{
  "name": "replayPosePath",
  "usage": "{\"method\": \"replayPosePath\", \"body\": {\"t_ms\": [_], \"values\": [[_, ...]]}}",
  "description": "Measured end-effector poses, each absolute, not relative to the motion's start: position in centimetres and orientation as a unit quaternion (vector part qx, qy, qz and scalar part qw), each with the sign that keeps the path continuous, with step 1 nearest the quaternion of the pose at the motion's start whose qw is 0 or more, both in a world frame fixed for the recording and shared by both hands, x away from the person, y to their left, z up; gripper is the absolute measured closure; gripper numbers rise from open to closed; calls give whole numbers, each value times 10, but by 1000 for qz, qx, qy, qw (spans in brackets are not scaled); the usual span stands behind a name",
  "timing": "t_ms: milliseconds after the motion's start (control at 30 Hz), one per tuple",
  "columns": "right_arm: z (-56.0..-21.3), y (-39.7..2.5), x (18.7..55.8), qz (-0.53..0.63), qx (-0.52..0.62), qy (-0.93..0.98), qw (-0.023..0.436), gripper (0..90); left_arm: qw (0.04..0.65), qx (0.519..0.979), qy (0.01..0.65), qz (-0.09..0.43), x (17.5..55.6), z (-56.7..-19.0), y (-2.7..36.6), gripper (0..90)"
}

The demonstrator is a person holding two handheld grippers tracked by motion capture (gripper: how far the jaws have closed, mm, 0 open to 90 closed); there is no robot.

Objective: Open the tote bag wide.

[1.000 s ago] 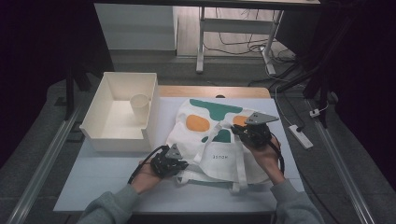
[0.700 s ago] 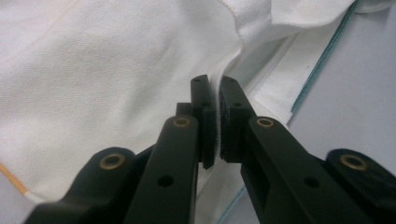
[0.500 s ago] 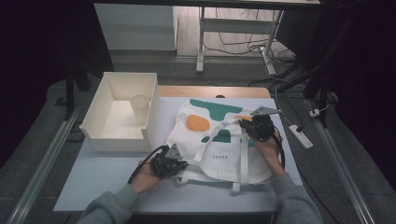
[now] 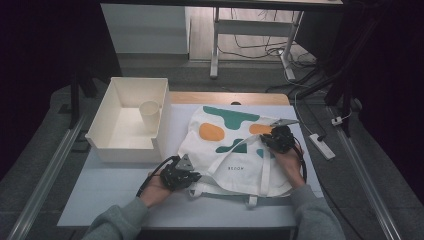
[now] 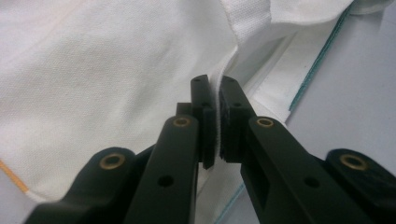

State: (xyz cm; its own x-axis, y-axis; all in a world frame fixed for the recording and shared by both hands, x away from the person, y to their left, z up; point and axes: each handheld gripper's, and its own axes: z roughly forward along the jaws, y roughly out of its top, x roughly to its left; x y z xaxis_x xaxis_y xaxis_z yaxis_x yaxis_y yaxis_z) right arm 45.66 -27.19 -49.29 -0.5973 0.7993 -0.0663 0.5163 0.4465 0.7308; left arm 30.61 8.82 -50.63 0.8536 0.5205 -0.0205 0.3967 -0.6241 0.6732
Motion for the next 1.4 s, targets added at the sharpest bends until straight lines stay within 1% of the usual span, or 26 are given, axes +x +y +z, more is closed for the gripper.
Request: {"method": "replayPosePath", "body": {"t_ms": [67, 100, 133, 267, 333, 433, 600, 933, 1067, 1300, 1400], "values": [[-489, -272, 455, 356, 402, 819, 203, 754, 351, 897, 256, 88, 306, -506, 88, 856], [-485, -273, 453, 361, 401, 816, 207, 659, 351, 897, 256, 88, 306, -507, 88, 856], [-485, -273, 453, 361, 401, 816, 207, 659, 350, 897, 255, 89, 306, -507, 88, 856], [-470, -270, 443, 378, 384, 812, 225, 450, 351, 897, 254, 89, 306, -507, 88, 854], [-463, -268, 437, 386, 375, 809, 235, 411, 350, 897, 253, 91, 306, -507, 88, 853], [-455, -266, 431, 408, 365, 807, 221, 403, 349, 897, 253, 93, 305, -507, 87, 853], [-448, -260, 418, 412, 345, 817, 209, 395, 351, 897, 253, 93, 305, -507, 88, 853], [-437, -247, 370, 415, 284, 845, 181, 389, 351, 896, 253, 94, 305, -507, 88, 853], [-441, -245, 350, 414, 277, 852, 161, 388, 353, 896, 253, 94, 305, -507, 89, 853], [-459, -243, 322, 393, 267, 870, 132, 382, 354, 895, 253, 93, 305, -507, 89, 852], [-462, -241, 313, 380, 256, 879, 134, 381, 354, 895, 253, 93, 305, -507, 89, 853]]}}
